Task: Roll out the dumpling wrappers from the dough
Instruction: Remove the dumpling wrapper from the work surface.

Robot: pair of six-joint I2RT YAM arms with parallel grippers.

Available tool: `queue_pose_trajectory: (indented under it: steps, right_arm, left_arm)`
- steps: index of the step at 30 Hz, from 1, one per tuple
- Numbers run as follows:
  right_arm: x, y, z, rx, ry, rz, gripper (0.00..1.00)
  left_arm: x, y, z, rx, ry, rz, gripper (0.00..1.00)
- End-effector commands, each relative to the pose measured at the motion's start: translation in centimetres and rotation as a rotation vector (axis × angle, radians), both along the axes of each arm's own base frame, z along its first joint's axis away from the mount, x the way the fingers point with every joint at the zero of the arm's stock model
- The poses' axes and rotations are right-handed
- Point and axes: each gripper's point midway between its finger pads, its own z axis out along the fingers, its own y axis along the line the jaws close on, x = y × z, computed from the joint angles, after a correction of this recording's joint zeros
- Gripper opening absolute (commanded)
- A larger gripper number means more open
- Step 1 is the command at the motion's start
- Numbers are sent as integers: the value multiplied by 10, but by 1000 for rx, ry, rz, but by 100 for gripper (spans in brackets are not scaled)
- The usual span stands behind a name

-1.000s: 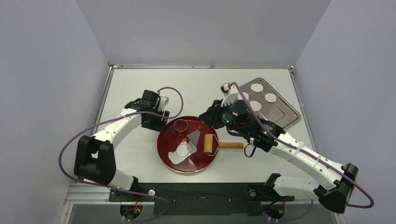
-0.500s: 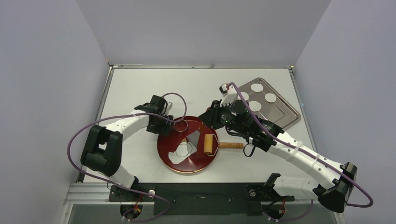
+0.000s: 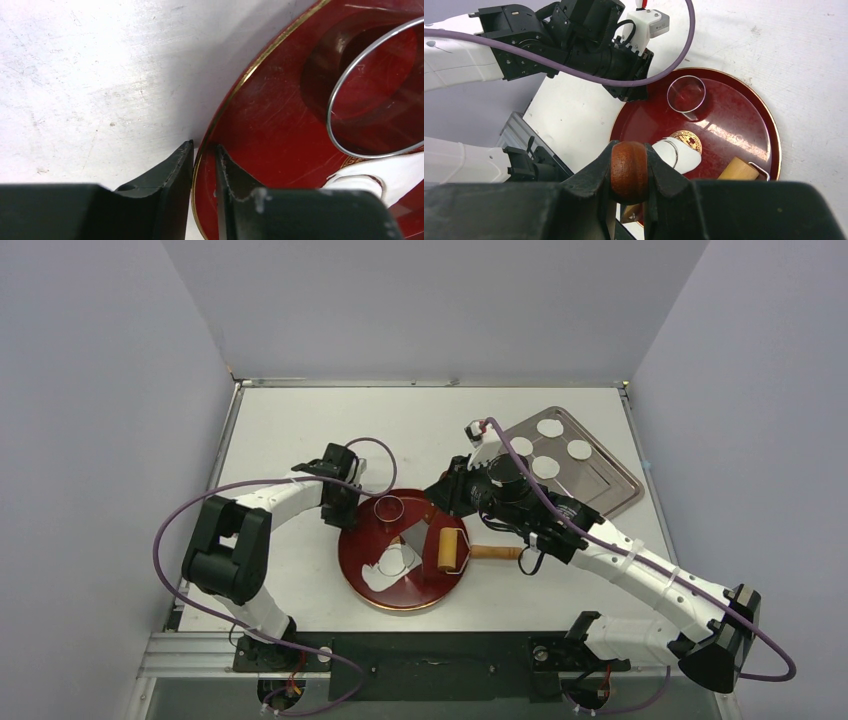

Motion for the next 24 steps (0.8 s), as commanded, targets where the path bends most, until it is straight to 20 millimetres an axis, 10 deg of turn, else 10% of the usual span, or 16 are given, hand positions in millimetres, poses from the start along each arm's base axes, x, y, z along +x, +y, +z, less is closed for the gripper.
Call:
queue_pose_trajectory:
  steps: [1,6,24]
  right_arm:
    - [5,5,30,55,-80,7,0]
    - [14,-1,24,38,-82,-9,0]
    - [29,-17,15,-36,-88,-44,0]
  left_arm:
    - [21,-11,7,-49,-59,24,15]
    - [30,-13,9,-58,-83,35,0]
    - [49,-17,15,-87,-130,50,0]
